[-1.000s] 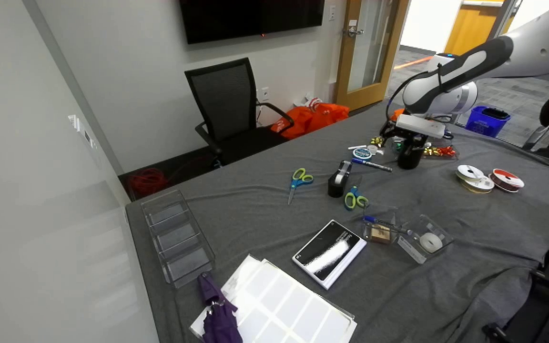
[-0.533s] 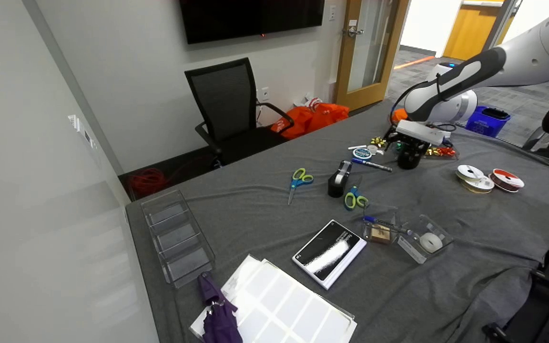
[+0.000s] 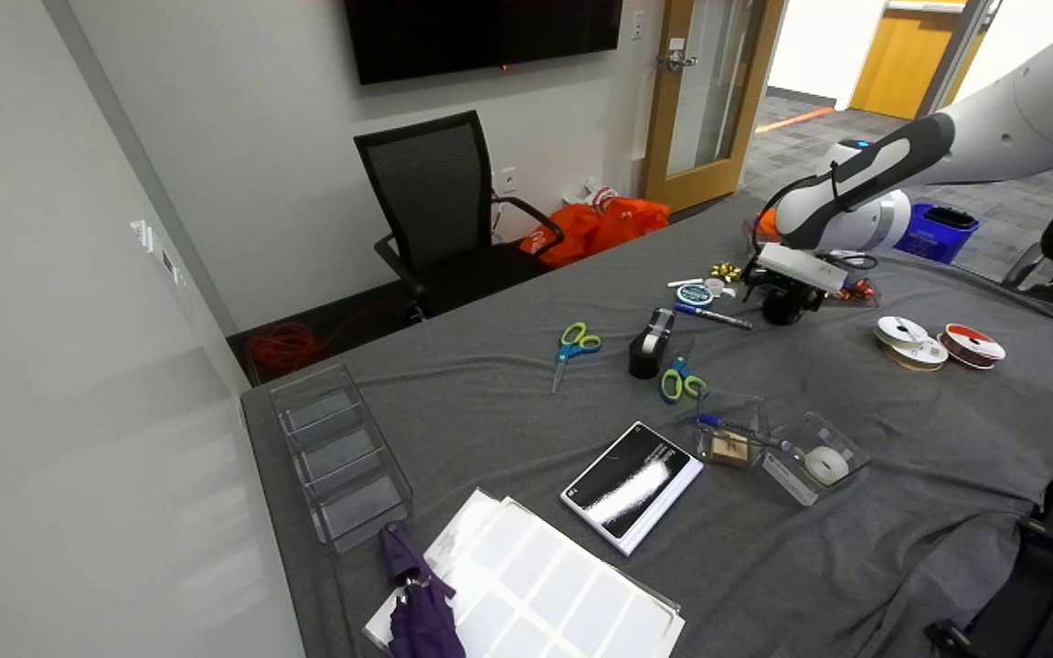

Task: Move the black cup to the front

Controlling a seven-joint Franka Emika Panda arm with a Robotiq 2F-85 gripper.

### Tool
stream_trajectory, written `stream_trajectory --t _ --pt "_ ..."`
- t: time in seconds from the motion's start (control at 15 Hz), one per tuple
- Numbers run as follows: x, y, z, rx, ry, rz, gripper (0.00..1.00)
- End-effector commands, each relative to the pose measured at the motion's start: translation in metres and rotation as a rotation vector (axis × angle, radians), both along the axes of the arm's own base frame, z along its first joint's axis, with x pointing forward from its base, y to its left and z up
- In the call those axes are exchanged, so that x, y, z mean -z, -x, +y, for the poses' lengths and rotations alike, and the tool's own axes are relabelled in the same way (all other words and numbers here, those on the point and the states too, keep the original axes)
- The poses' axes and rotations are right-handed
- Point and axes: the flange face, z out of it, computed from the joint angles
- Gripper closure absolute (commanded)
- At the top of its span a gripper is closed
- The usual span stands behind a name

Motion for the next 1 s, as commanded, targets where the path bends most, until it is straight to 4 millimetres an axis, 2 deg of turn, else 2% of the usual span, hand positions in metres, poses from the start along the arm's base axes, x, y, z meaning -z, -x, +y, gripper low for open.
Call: stream_trajectory --t 0.0,0.13,0.2,0.27,0.53,0.93 --pt "0.012 -0.004 -0.008 0.045 0.011 0.006 0.00" --pt "0.018 -0.006 -0.010 0.063 0.019 0.017 0.00" --pt "0.022 -0.006 -0.011 0.070 0.019 0.021 0.16" --pt "0.024 -0.007 -0.012 0.078 0.018 0.027 0.26" --pt "0.030 -0.010 -0.015 0.119 0.023 0.027 0.55" --pt "0.029 -0.010 -0.018 0.149 0.034 0.017 0.97"
